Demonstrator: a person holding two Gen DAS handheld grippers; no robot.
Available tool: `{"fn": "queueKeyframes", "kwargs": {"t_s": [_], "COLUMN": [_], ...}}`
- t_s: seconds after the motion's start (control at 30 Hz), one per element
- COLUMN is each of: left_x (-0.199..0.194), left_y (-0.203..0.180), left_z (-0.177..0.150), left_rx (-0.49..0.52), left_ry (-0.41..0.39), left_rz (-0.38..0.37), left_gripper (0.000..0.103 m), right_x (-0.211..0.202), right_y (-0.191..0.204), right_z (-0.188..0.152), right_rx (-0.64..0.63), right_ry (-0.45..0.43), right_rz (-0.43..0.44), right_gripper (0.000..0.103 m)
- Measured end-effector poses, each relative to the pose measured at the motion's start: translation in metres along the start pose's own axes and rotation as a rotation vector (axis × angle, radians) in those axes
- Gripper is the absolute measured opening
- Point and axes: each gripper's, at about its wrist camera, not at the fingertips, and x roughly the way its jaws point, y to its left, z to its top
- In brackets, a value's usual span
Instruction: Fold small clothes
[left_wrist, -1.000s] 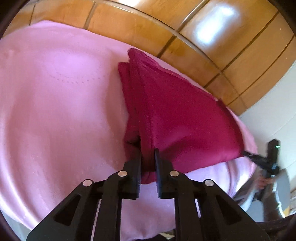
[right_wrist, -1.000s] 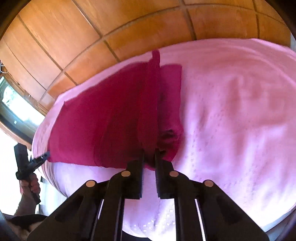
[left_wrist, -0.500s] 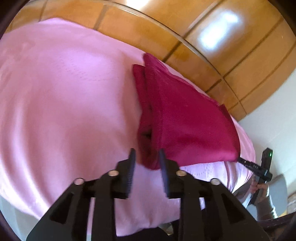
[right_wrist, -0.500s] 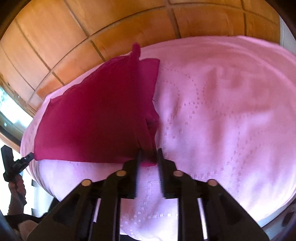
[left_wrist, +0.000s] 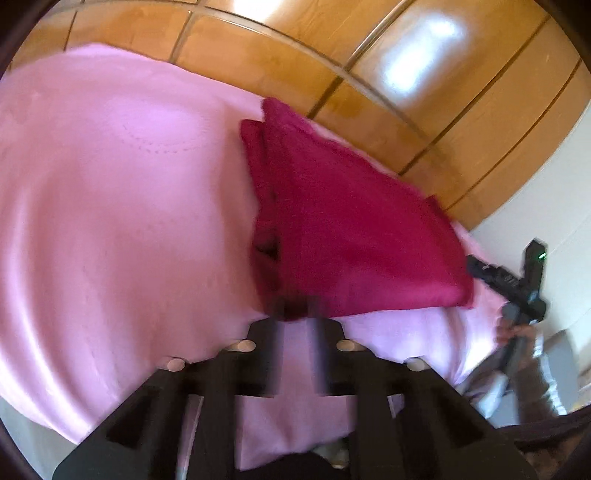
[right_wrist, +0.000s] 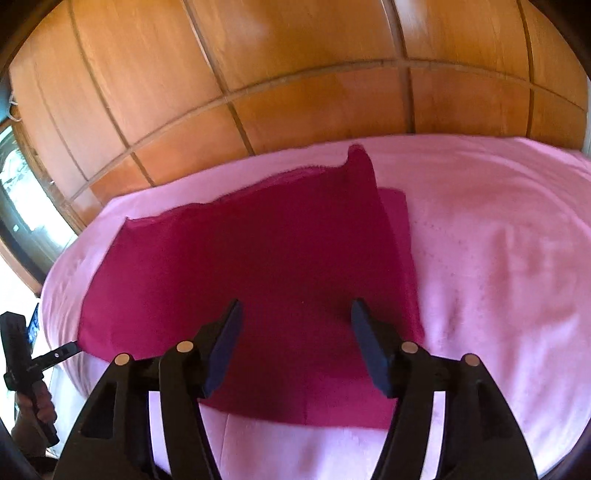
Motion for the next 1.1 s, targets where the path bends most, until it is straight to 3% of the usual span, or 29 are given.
{"fn": "queueKeyframes", "kwargs": {"t_s": [0.07,0.2,0.3,0.37,0.5,0.57,0.6,0.63,0.7,0.77,0.8,0.87,0.93,1.0,1.07,1.1], "left_x": [0.003,-0.001,-0.015,-0.024,-0.014,0.002,0.014,0.022,0.043,0.056,0.065,0.075,0.081,0.078,0.073,0.068], "left_y": [0.005,0.010,0.018,0.023,0.017,0.010,0.005,0.003,-0.003,0.000,0.003,0.014,0.024,0.021,0.015,0.010], "left_z": [-0.003,-0.010,0.001,0.023,0.059,0.071,0.078,0.081,0.090,0.092,0.094,0.090,0.083,0.082,0.083,0.084], "left_rx": [-0.001,-0.014,-0.089,-0.109,-0.077,-0.055,-0.053,-0.049,-0.038,-0.037,-0.044,-0.062,-0.112,-0.101,-0.089,-0.080], "left_ry": [0.016,0.031,-0.011,-0.072,-0.102,-0.078,-0.065,-0.057,-0.039,-0.021,-0.008,-0.006,-0.021,-0.039,-0.051,-0.073], "left_rz": [0.032,0.045,-0.007,0.003,0.032,0.064,0.077,0.074,0.140,0.190,0.227,0.282,0.267,0.293,0.359,0.388], "left_gripper": [0.008,0.008,0.010,0.027,0.029,0.052,0.054,0.054,0.053,0.023,0.020,0.019,0.019,0.024,0.041,0.042], "right_x": [0.014,0.011,0.005,-0.001,-0.010,-0.010,-0.008,-0.006,-0.001,0.007,0.013,0.031,0.055,0.069,0.068,0.066], "right_y": [-0.010,-0.013,-0.008,-0.001,0.016,0.021,0.023,0.024,0.027,0.028,0.027,0.022,0.010,0.001,0.006,0.008], "right_z": [-0.005,-0.012,-0.010,-0.005,0.011,0.018,0.024,0.027,0.036,0.043,0.047,0.051,0.050,0.043,0.042,0.042], "right_rx": [0.027,0.022,0.010,-0.001,-0.033,-0.035,-0.037,-0.038,-0.039,-0.043,-0.046,-0.031,0.007,0.011,-0.009,-0.018], "right_ry": [0.029,0.000,0.004,-0.004,-0.054,-0.072,-0.077,-0.078,-0.085,-0.089,-0.090,-0.066,-0.003,-0.020,-0.033,-0.033], "right_rz": [0.000,0.013,0.007,0.002,-0.005,-0.001,0.001,0.000,-0.001,-0.005,-0.015,-0.050,-0.088,-0.064,-0.081,-0.084], "right_gripper": [0.058,0.059,0.063,0.073,0.077,0.080,0.080,0.080,0.082,0.083,0.083,0.084,0.084,0.088,0.089,0.089]}}
